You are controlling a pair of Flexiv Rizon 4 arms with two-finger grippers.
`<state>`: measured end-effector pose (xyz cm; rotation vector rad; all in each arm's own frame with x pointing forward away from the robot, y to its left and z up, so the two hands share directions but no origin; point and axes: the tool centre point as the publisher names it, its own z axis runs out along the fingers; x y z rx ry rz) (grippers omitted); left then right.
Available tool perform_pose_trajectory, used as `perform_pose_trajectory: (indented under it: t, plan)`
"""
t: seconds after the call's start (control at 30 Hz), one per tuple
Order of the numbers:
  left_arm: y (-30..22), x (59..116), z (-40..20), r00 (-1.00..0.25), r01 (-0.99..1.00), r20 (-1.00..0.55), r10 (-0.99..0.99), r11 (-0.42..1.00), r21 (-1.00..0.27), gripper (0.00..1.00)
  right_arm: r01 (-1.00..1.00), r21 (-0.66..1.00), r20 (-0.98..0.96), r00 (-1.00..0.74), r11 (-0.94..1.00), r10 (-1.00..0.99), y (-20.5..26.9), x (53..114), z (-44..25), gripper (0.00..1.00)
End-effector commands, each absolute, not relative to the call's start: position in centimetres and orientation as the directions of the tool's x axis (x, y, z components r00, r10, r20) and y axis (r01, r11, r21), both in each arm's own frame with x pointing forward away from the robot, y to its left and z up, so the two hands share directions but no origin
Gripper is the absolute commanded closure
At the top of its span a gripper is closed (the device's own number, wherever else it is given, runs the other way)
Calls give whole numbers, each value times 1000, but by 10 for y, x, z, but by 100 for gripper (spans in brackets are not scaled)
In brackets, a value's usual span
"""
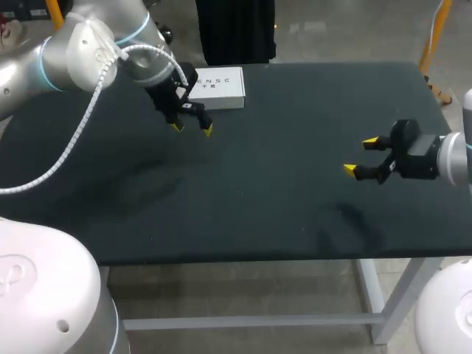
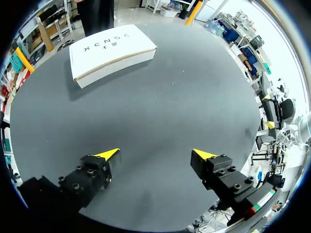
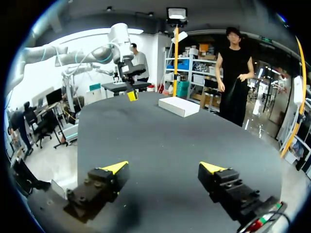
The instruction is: Assemble the packaging by folding the flat box into shape, placing the metal phone stand inside, and closing the box properly
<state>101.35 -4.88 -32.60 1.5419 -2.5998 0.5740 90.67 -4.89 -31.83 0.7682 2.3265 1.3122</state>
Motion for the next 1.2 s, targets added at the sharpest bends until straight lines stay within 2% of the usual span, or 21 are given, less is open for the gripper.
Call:
perform_pose_trajectory:
  t: [0.03, 0.6, 1.2]
  plan:
    - [-16, 959, -334, -517, -596, 250, -818, 135, -792, 0, 276, 867, -43, -789, 416, 613, -50, 906, -319, 0]
    - [13, 927, -331, -608, -464, 236, -758, 98, -880, 0, 276, 867, -43, -789, 416, 613, -50, 906, -319, 0]
    - [35, 921, -329, -619, -411, 209, -758, 85, -908, 0, 276, 867, -43, -789, 416, 613, -50, 906, -319, 0]
